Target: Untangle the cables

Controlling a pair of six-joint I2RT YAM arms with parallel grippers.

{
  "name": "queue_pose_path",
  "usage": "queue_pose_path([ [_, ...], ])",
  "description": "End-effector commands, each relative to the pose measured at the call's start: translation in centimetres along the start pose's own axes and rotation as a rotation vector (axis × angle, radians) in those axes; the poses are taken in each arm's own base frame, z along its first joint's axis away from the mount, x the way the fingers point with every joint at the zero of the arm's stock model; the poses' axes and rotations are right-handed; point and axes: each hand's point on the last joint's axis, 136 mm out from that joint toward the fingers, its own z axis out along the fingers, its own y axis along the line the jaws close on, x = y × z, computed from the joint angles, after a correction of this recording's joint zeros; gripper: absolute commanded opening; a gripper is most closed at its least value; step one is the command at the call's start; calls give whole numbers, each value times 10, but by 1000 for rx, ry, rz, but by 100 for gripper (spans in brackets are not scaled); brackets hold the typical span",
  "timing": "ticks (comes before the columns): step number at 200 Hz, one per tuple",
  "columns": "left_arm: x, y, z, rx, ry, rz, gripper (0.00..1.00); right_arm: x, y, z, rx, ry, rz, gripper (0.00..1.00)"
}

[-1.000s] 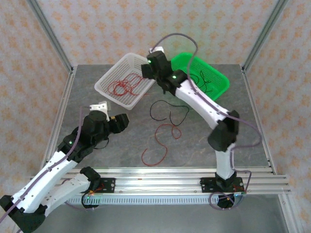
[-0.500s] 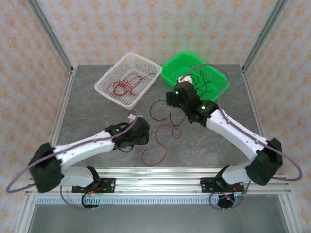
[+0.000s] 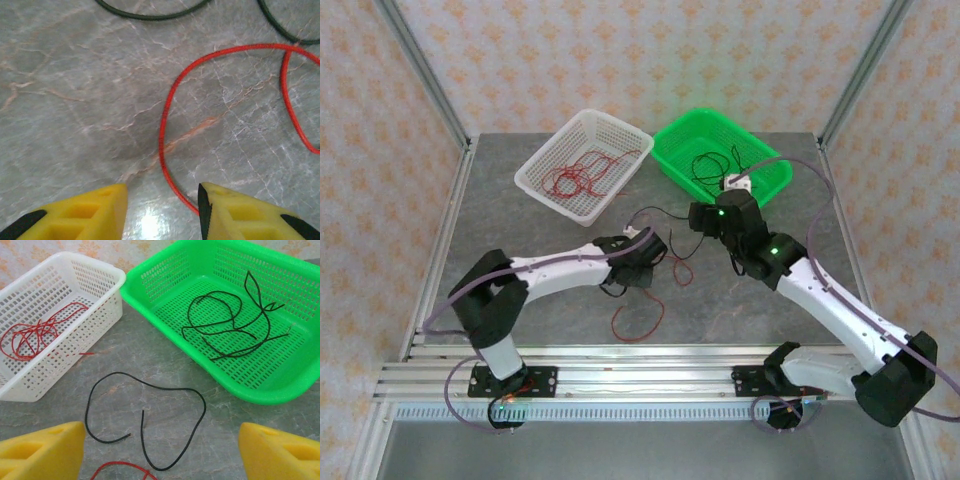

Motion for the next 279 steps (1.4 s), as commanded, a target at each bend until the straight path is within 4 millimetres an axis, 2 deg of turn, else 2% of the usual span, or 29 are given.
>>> queue_pose_path([
  [1,-1,-8,10,-22,21,47,42,-4,-3,-6,-8,-25,27,79],
  [46,-1,-9,28,-69,46,57,40,-1,-4,-8,-14,-25,18,79],
  [72,-2,-4,29,-104,46,59,38,1,-6,-8,-14,-26,15,78],
  [76,4,-1,37,-124,66,66,38,2,-6,-7,-14,-23,13,78],
  [118,10,10,43,-184,82,75,33,5,-5,-6,-23,-19,9,78],
  [140,12,13,48,-203,86,79,26,5,-4,-6,-25,-21,9,78],
  [183,14,17,53,-227,88,83,6,4,-5,-9,-23,-23,6,78],
  [199,11,18,50,-233,76,81,0,4,-6,-9,-22,-24,6,78],
  [232,-2,12,35,-238,23,89,0,5,-6,-9,-21,-21,7,78],
  [266,-20,-4,9,-223,-48,102,0,6,-7,-9,-21,-18,10,78],
  [270,-27,-7,-3,-204,-75,95,0,6,-7,-9,-20,-18,10,78],
  [279,-33,-11,-13,-196,-98,96,0,6,-7,-9,-22,-18,12,78],
])
